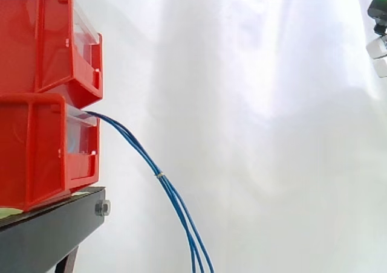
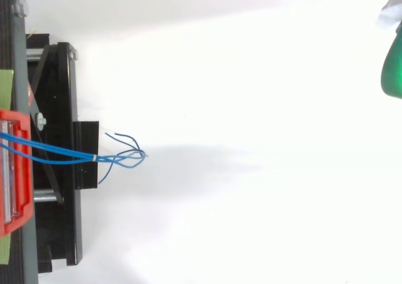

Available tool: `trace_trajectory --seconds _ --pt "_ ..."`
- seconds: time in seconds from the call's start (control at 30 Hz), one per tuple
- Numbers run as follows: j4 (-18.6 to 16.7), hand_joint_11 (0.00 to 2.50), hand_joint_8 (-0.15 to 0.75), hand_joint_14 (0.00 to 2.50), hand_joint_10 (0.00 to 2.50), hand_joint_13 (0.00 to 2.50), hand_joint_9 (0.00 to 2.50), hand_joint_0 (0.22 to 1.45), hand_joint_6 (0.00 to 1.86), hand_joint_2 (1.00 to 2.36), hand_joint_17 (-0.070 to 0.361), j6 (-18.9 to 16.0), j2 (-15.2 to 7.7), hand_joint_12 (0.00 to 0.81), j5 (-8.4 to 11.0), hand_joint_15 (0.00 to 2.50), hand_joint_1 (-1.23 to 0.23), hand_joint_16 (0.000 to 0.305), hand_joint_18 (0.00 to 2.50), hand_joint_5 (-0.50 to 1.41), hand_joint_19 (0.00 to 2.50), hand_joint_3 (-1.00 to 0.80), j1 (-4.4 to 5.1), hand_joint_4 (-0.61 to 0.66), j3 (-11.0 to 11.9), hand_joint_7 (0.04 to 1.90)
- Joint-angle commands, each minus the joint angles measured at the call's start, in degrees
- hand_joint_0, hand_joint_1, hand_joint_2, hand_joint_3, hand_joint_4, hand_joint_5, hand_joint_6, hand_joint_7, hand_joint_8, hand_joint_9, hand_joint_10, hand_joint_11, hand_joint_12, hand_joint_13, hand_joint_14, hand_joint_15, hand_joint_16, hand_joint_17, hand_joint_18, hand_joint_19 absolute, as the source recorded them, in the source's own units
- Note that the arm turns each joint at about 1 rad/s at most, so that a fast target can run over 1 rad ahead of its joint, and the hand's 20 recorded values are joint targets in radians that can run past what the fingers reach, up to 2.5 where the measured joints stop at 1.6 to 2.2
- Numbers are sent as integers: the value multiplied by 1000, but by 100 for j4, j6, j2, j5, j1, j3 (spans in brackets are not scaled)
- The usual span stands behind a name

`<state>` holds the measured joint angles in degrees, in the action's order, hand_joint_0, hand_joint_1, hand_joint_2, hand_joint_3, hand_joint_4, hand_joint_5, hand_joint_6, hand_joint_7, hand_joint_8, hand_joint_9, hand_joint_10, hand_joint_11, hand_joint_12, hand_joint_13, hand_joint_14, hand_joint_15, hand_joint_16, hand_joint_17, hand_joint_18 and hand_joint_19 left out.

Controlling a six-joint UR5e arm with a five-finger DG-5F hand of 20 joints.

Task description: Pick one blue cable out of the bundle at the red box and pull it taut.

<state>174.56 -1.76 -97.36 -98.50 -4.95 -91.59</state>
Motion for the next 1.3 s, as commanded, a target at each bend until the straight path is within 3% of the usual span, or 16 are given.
trace_trajectory --seconds 0.0,0.23,0.3,0.33,0.47,0.57,0.67,0.83,0.9,0.93,0.97,1.0,1.1,1.27 --pt "8 0 234 4 1 25 87 496 501 1000 125 0 -2 340 6 116 -793 56 0 -231 133 -500 -6 179 1 677" --pt "26 0 224 4 1 28 80 504 501 1000 124 0 -2 338 15 117 -853 55 0 -233 123 -500 2 166 1 678" --pt "17 0 226 4 0 32 89 505 501 1000 125 27 -2 338 112 115 -850 55 0 -231 125 -500 2 132 1 677" --pt "17 0 226 4 0 32 90 505 501 1000 125 132 -2 338 279 111 -848 56 0 -231 132 -500 20 129 -8 672" --pt "-18 0 225 4 1 35 93 505 501 1000 125 326 -2 338 490 116 -841 55 0 -232 133 -500 90 117 -8 671" --pt "-36 0 225 4 0 39 94 506 501 1000 124 484 -63 337 525 116 -827 55 0 -231 138 -500 134 117 -8 672" --pt "-80 0 227 4 1 46 100 505 501 1000 123 721 -283 336 525 118 -810 55 0 -231 144 -500 204 119 -8 672" --pt "-273 0 231 4 0 57 110 502 501 1000 122 712 -415 338 525 122 -793 54 0 -230 148 -500 266 128 1 669" --pt "-440 0 233 4 0 59 113 499 501 1000 123 704 -582 339 534 123 -789 55 0 -228 160 -500 328 135 1 671" --pt "-607 0 233 4 1 61 115 499 501 1000 123 695 -810 339 525 123 -783 55 0 -228 160 -500 371 135 -8 671" --pt "-607 0 235 4 0 64 120 499 501 1000 123 695 -810 340 525 128 -785 55 0 -228 165 -500 371 136 -8 671" --pt "-818 0 235 4 0 66 121 500 501 1000 122 677 -1092 340 525 128 -780 54 0 -228 169 -500 407 139 -8 669" --pt "-1161 0 236 4 1 71 124 501 501 1000 122 677 -1364 340 542 126 -781 54 0 -227 176 -500 495 145 1 673" --pt "-1565 0 245 2 1 149 191 507 501 1000 122 624 -1514 343 577 88 -807 54 45 -216 117 -500 547 166 -8 646"
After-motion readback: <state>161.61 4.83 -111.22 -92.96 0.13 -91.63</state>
